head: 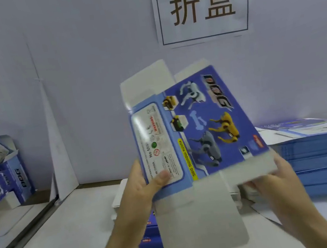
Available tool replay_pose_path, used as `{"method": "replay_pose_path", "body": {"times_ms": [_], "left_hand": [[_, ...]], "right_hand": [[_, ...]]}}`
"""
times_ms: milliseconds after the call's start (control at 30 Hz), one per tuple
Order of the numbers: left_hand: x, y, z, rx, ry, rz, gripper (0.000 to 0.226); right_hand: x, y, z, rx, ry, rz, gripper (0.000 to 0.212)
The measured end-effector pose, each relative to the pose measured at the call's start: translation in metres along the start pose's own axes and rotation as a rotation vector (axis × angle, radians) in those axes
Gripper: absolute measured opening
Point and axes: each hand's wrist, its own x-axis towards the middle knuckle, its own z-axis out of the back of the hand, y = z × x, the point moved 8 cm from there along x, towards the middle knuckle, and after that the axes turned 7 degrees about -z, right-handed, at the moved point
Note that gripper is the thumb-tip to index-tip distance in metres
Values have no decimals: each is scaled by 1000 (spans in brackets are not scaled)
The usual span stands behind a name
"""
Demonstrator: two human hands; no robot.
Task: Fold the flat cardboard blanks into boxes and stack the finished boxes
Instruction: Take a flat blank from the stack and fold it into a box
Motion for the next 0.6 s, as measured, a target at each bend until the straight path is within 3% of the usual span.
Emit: {"method": "replay_pose_path", "body": {"times_ms": [33,233,367,433,500,600], "left_hand": [[-1,0,-5,36,23,-9,58],[0,-1,-7,101,-56,-54,58],[-1,4,-2,306,-65,-42,65],[-4,6,-5,426,-26,-18,99],[-8,11,-9,596,60,51,128],[-9,19,-6,661,99,116,141]], "right_hand": [[-1,-1,-3,69,46,-23,26],[3,-7,-8,542,176,-127,26],[2,-3,-10,434,231,-106,44],[1,-4,-13,328,195,-99,40],[-1,-6,-14,252,171,-70,49],[-4,1,-18,124,205,1,56]]}}
